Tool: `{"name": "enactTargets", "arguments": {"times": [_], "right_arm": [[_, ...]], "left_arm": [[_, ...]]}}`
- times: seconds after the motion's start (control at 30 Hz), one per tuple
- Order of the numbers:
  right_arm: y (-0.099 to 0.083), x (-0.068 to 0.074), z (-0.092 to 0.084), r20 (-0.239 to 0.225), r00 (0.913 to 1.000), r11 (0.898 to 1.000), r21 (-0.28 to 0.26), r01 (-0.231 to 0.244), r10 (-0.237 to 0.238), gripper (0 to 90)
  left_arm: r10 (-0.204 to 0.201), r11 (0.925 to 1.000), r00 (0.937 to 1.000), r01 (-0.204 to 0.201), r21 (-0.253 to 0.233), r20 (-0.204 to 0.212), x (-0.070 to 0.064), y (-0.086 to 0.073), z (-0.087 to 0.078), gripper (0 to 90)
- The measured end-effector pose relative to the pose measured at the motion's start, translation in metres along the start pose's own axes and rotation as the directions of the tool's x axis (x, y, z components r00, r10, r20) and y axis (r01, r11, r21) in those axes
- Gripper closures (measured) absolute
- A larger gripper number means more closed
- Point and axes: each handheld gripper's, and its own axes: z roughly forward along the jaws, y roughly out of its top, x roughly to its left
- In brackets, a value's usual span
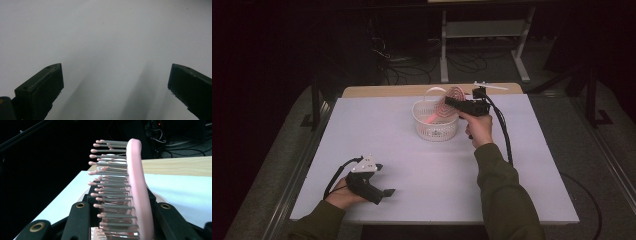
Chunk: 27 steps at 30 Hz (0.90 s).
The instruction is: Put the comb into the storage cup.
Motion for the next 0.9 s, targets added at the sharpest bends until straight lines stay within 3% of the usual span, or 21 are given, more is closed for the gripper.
{"name": "enactTargets", "arguments": {"times": [0.5, 0.9], "right_arm": [[-0.004, -0.010, -0.003, 0.011, 0.9994, 0.999, 0.013, -0.034, 0.034, 60.8], [-0.005, -0.012, -0.004, 0.035, 0.9992, 1.000, 0.018, -0.019, 0.018, 58.5]], "left_arm": [[0.001, 1.0000, 1.0000, -0.001, 0.005, 0.005, 0.000, 0.000, 0.001, 0.1], [0.003, 1.0000, 1.0000, -0.003, 0.008, 0.006, 0.000, 0.000, 0.000, 0.1]]}}
